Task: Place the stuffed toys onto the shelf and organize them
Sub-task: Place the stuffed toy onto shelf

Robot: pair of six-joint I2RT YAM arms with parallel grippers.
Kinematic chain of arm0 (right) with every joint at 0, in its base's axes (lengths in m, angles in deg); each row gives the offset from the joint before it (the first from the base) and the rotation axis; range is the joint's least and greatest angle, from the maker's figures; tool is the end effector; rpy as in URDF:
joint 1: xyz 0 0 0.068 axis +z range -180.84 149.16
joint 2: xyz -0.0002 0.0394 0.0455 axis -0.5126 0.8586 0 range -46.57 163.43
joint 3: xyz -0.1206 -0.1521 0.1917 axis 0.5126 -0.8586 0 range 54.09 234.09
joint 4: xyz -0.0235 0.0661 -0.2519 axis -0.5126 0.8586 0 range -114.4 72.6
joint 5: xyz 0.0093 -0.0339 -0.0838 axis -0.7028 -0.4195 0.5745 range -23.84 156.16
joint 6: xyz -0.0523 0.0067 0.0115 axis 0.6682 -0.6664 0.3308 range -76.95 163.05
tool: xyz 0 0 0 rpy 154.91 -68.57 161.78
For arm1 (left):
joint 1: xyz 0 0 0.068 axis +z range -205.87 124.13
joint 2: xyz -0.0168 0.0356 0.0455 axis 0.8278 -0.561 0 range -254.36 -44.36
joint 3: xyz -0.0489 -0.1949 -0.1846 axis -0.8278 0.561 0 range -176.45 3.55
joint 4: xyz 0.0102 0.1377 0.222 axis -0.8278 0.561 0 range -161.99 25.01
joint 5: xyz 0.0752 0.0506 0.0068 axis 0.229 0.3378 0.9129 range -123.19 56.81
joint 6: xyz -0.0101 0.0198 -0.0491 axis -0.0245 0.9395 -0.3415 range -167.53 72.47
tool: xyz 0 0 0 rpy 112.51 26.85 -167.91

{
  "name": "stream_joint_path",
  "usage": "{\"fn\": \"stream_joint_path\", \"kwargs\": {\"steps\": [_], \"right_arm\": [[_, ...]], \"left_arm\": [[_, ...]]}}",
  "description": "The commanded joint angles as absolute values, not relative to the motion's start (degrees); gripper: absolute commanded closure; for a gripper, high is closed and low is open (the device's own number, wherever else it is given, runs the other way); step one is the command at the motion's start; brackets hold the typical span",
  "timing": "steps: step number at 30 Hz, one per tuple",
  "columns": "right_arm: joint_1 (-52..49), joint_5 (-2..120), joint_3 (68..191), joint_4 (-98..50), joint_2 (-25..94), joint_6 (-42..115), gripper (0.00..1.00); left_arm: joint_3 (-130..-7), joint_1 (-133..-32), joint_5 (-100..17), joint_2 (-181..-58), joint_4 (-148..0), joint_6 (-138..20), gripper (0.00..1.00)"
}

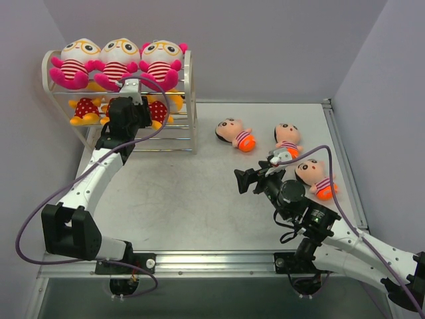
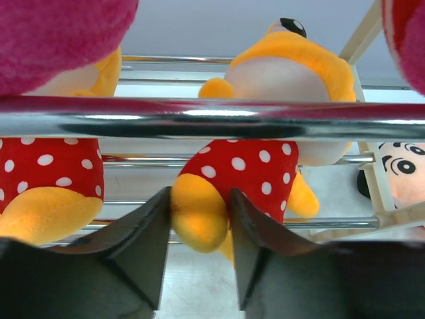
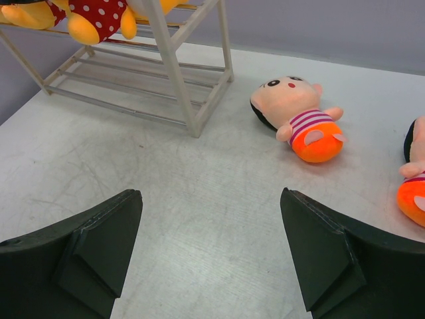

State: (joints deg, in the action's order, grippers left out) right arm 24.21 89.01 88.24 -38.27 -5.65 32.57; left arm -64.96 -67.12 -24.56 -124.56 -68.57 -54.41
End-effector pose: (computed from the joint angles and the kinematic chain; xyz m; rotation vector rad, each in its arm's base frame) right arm 0.1126 0.1371 0.3303 -0.2431 1.4693 0.6429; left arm 0.3272 -0.0597 0.3544 -0.0358 1.8320 -0.0844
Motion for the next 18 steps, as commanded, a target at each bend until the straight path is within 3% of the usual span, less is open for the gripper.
{"fn": "stream_joint_path", "kwargs": {"steps": [1,6,7,18], "right_arm": [[23.83,89.54,88.63,-39.61,-5.79,32.50,0.13],[23.83,89.54,88.63,-39.61,-5.79,32.50,0.12],[23.75,89.54,88.63,-39.61,-5.71,32.50,0.12],[23.75,89.80,88.54,-39.70,-5.79,32.50,0.13]], "left_arm": [[-66.94,-66.69,-25.19,-124.78,-73.40,-55.79,0.56],[-65.80,-66.42,-24.93,-124.60,-74.28,-57.20,0.85],[-65.36,-66.25,-24.84,-124.43,-75.06,-57.98,0.97],[-52.89,-62.29,-20.18,-118.02,-89.91,-75.02,0.97]]}}
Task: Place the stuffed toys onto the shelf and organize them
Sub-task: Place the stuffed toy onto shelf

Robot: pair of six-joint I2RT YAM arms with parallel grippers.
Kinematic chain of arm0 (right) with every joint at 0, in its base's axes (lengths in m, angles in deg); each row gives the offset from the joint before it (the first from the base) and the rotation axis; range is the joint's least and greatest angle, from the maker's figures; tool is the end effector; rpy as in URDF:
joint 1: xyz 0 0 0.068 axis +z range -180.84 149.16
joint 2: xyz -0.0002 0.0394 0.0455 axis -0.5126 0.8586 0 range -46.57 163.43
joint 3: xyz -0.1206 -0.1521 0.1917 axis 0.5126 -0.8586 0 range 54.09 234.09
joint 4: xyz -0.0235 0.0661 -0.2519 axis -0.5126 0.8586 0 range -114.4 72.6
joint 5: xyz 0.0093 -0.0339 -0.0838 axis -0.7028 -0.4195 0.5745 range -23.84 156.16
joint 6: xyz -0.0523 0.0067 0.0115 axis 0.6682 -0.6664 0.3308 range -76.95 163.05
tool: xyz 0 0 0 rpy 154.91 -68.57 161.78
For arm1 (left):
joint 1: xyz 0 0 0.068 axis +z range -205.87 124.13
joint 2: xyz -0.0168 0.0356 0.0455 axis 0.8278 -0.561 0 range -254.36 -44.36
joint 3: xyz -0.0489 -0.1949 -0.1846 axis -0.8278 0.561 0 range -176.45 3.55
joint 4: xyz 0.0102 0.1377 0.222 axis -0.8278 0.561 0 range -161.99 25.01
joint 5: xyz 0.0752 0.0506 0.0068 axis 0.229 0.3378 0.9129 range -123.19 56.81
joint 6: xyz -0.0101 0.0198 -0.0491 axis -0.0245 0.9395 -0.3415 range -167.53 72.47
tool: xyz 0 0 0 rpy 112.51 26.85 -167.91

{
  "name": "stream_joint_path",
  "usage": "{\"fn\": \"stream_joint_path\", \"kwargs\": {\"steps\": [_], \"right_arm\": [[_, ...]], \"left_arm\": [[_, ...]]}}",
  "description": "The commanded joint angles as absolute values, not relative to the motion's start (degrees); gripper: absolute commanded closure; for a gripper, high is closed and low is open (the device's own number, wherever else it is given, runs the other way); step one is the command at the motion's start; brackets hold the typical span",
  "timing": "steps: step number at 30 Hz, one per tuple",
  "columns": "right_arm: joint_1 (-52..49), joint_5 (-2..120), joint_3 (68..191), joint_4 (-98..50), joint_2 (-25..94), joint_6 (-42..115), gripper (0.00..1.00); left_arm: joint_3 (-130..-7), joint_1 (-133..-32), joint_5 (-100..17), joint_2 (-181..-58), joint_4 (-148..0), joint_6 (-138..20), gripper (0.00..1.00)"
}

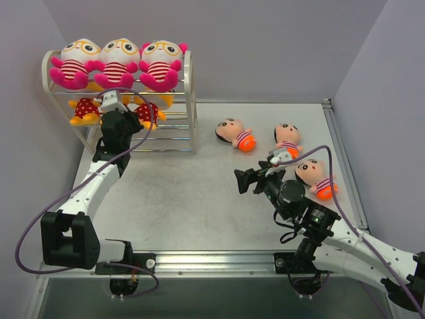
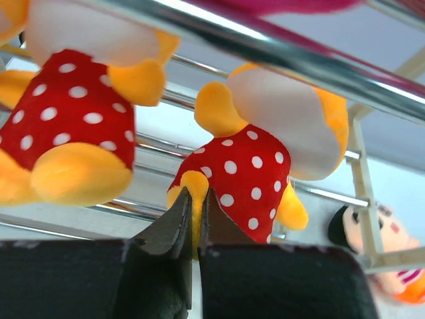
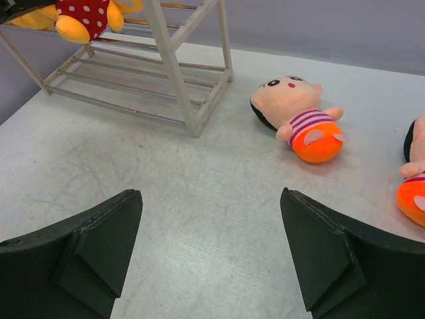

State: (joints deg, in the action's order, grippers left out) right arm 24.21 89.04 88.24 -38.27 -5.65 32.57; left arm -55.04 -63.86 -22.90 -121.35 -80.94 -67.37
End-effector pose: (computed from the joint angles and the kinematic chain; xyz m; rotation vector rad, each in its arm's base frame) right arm 0.1126 0.1371 0.3303 -0.2427 1.4693 0.6425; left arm 0.3173 -0.0382 0.3325 -0.3102 1.7094 -0.2016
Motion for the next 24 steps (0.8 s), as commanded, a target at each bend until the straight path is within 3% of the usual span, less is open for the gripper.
{"fn": "stream_joint_path", "kwargs": {"steps": [1,24], "right_arm": [[23.83,89.89,88.45,-39.61,-5.97,32.42,0.13],[23.83,90.16,88.19,-39.70,-6.58,32.42,0.12]], "left_arm": [[-50.70,-62.03,-19.13,-117.58,-92.53,-78.26,0.97],[-44.88,-63.17,-13.15,-121.35,-108.73,-97.72,0.97]]}}
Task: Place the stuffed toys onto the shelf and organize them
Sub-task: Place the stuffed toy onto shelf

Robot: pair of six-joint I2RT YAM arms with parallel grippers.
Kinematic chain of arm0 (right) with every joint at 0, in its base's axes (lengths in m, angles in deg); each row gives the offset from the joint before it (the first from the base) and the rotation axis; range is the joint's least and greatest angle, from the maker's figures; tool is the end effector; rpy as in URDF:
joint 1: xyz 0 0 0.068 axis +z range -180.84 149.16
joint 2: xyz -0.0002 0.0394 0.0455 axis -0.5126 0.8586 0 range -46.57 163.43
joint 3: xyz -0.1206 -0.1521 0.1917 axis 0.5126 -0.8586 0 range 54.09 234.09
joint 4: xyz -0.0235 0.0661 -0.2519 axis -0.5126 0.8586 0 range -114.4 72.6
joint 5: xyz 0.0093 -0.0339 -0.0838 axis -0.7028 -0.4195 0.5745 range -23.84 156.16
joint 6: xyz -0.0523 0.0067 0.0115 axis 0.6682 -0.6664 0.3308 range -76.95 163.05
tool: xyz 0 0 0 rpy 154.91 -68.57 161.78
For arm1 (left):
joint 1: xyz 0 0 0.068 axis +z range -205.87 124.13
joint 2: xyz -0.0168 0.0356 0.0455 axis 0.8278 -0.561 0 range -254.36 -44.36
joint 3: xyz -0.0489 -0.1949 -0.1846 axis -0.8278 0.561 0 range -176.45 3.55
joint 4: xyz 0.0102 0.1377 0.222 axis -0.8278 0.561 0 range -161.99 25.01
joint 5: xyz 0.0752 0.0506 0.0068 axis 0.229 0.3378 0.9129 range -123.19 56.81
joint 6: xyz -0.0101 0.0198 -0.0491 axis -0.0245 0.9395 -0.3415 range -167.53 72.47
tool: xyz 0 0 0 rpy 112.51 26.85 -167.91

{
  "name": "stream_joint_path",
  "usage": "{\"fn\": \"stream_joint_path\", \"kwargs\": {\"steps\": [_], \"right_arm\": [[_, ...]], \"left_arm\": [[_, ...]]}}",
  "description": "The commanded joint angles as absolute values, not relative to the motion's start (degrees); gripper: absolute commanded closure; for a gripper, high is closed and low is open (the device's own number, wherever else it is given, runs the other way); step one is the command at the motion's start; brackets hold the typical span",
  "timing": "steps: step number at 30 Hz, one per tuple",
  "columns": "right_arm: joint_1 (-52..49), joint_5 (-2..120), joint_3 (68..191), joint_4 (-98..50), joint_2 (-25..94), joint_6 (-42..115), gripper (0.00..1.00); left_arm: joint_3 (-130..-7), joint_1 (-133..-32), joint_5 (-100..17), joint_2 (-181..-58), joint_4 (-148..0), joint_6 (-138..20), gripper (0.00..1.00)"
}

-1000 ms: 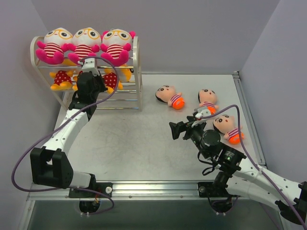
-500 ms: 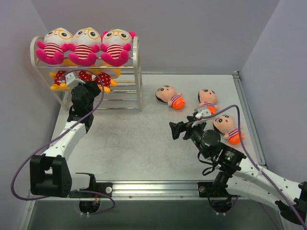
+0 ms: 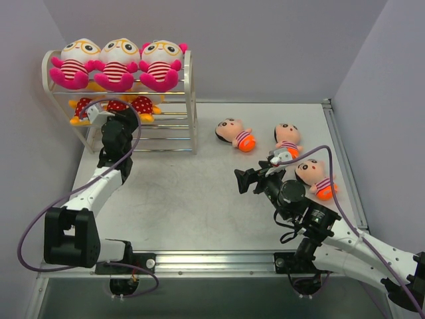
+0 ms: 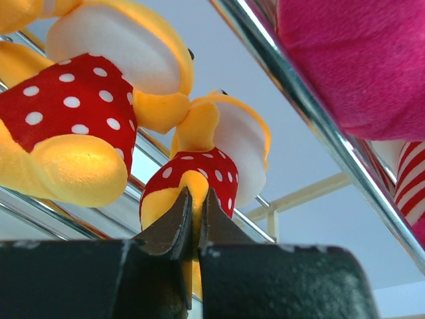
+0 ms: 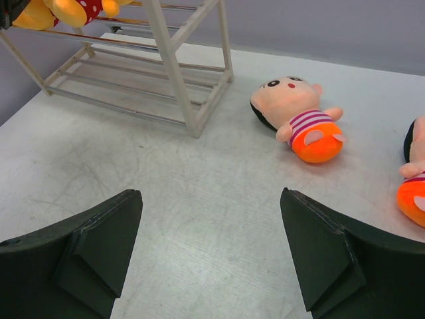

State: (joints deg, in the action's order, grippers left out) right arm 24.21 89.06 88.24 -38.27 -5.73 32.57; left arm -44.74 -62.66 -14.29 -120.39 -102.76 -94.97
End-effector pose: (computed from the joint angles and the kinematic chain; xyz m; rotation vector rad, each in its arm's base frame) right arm 0.1125 0.1368 0.3305 -0.2418 1.4682 0.6429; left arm 0.3078 -0.0251 0.3145 -0.7775 1.3317 -0.5048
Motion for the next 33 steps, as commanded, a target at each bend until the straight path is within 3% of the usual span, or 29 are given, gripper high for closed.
{"fn": "stream_joint_path", "kwargs": {"steps": [1,18,33], "right_arm": [[23.83,90.07,88.19,-39.61,-6.58,32.42,0.12],[23.83,90.16,88.01,-39.78,-6.41,32.42,0.12],[23.83,89.81,88.01,-39.96,-5.88,32.33,0.12]], "left_arm": [[-44.88,-63.34,-13.23,-121.61,-108.73,-97.72,0.98],[-43.21,-66.24,-10.25,-124.60,-109.70,-100.44,0.96],[-40.57,-66.86,-8.23,-120.91,-105.57,-99.21,0.68]]}}
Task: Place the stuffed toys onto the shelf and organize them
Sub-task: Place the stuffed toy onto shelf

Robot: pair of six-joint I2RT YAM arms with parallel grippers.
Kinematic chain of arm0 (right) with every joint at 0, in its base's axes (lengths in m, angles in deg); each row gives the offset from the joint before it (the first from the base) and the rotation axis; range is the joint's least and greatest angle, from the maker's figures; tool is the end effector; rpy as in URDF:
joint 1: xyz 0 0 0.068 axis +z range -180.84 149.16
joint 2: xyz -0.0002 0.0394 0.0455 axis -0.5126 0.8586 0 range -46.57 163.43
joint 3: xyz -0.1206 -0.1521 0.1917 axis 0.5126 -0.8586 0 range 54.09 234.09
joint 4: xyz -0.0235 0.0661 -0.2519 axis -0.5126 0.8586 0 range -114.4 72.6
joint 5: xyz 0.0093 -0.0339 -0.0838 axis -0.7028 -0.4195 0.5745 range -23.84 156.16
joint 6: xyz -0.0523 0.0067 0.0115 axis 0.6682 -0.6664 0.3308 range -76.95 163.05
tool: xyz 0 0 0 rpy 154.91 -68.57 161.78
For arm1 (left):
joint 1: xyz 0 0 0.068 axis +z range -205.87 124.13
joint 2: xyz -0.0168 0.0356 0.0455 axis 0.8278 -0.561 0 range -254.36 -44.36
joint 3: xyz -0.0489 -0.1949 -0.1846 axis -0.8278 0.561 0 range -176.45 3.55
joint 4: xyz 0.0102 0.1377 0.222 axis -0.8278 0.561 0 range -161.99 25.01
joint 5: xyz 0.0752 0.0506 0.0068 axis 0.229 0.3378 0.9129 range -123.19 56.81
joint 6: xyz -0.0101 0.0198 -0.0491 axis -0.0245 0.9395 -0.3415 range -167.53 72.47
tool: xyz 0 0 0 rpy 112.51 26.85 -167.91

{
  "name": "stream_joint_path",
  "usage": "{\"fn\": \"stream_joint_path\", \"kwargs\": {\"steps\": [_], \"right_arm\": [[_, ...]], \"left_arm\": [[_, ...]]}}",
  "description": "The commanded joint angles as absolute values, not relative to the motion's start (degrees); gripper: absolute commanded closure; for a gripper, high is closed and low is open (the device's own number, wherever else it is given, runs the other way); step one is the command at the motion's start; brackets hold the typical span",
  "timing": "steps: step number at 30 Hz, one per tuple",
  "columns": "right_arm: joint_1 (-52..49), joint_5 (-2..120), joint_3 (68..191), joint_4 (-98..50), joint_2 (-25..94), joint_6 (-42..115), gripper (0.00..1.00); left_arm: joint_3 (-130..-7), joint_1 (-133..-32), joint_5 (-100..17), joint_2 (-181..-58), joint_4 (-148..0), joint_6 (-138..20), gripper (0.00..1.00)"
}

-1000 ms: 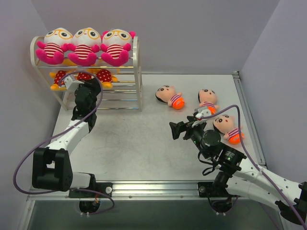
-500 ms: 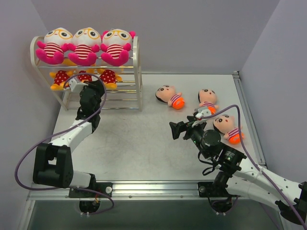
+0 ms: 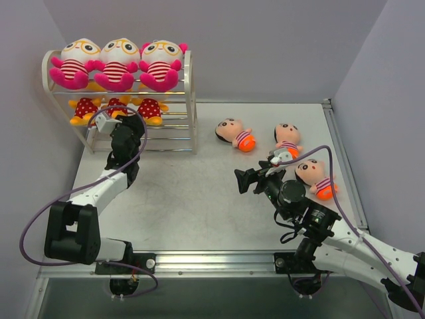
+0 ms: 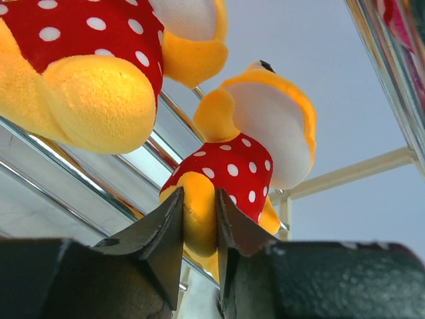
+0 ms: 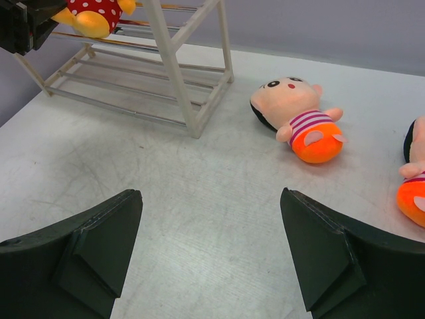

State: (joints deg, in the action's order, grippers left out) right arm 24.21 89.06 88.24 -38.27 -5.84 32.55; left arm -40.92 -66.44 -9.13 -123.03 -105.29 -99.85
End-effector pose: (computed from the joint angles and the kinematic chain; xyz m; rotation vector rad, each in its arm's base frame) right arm 0.1122 0.1365 0.3308 -0.2406 1.4667 0.6441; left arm 0.3084 -0.0428 0.2827 -0.8701 1.3542 -0.5226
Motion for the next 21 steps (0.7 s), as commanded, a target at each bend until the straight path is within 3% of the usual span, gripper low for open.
{"fn": "stream_joint_path", "kwargs": {"steps": [1,3,5,11,14,21], "right_arm": [[23.75,89.89,88.01,-39.96,-5.88,32.33,0.12],[23.83,89.89,88.01,-39.96,-5.70,32.42,0.12],[23.83,89.89,88.01,-39.96,-5.79,32.42,0.13],[23.75,89.89,88.01,-39.96,-5.88,32.33,0.13],[23.83,89.81,88.01,-39.87,-6.06,32.33,0.12],[23.83,89.80,87.92,-40.14,-5.79,32.42,0.13]], "left_arm": [[-40.49,-66.86,-8.23,-120.74,-105.48,-99.12,0.68],[-40.40,-66.77,-8.23,-120.38,-105.48,-98.69,0.68],[-40.57,-66.77,-8.40,-120.30,-105.39,-98.16,0.58],[-40.49,-66.77,-8.75,-120.12,-105.13,-98.07,0.57],[-40.48,-66.77,-9.02,-118.81,-104.69,-97.63,0.46],[-41.45,-66.86,-8.84,-112.83,-98.28,-91.14,0.34]]}}
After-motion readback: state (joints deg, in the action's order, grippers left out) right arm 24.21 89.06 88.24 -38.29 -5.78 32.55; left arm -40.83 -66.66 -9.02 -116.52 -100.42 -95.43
